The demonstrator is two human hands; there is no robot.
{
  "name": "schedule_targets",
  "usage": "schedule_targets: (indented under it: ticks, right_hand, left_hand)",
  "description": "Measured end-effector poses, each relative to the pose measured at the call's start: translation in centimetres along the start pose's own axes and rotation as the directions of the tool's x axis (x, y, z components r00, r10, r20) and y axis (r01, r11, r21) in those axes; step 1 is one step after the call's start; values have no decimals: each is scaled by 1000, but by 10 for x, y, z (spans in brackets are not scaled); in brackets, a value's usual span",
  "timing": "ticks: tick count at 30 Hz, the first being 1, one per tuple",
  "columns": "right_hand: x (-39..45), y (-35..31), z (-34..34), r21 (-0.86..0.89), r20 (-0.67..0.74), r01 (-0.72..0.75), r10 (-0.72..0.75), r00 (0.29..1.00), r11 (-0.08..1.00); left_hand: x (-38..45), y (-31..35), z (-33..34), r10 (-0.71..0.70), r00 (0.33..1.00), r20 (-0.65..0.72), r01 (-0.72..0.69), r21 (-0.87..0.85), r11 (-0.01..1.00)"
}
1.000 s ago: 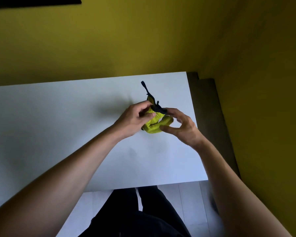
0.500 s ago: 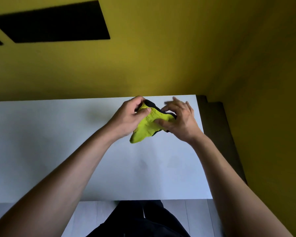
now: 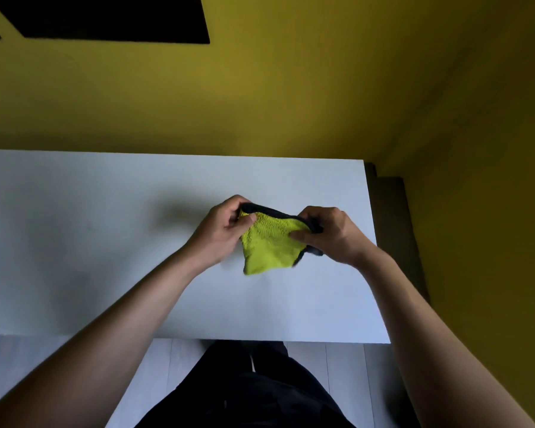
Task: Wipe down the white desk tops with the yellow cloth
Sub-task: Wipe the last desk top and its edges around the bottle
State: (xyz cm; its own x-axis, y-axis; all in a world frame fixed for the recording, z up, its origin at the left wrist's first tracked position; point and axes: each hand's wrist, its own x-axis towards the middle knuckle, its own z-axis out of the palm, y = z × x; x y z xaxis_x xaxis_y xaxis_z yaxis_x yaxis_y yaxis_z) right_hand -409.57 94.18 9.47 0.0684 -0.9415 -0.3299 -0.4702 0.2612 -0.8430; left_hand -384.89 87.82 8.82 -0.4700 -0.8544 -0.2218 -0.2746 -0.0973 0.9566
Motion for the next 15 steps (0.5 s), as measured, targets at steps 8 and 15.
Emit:
schedule_targets:
  ticks: [8, 15]
  right_hand:
    - [1, 3, 19, -191, -231, 83, -127, 965, 978]
    - [-15, 55, 66, -406, -130, 53, -115, 985, 912]
  left_hand:
    - [6, -8, -10, 3, 1000, -23, -4, -43, 999]
    - [-29, -80, 12, -102, 995, 24, 95, 203, 975]
